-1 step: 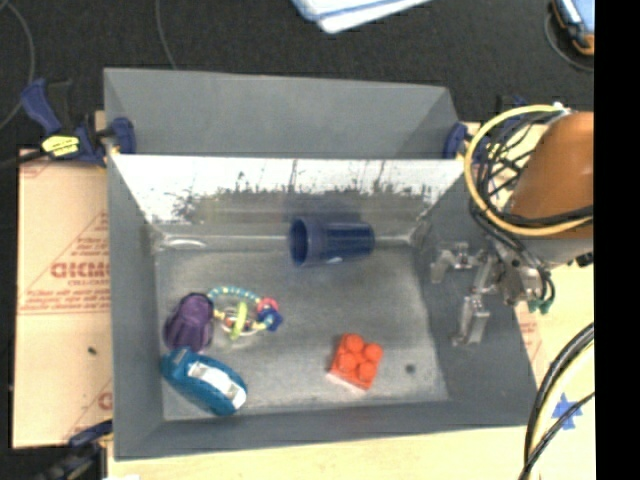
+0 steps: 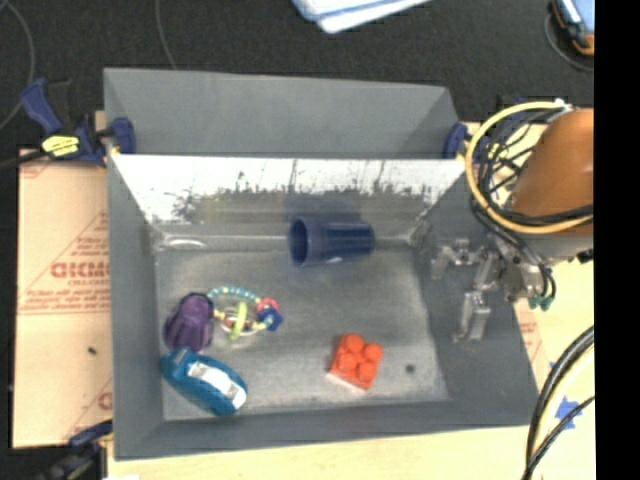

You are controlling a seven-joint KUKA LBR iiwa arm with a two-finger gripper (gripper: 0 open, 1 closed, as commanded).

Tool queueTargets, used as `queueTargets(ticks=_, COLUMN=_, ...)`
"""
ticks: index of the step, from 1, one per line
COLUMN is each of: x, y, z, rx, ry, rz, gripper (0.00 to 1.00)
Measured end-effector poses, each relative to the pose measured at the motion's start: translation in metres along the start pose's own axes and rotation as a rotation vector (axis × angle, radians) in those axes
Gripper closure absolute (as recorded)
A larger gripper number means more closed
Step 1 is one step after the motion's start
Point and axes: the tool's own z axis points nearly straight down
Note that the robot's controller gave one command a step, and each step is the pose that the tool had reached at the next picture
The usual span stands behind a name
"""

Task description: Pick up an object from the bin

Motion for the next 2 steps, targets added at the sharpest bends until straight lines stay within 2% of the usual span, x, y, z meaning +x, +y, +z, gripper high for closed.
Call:
queueTargets(ticks=1, x=0.004, y=0.017, z=0.07, rx=0.001, ry=-0.002, rz=-0.056, gripper=0.0)
queueTargets(ticks=2, x=0.021, y=0.084, z=0.109, rx=-0.003, ry=0.0, rz=-0.046, gripper=0.0)
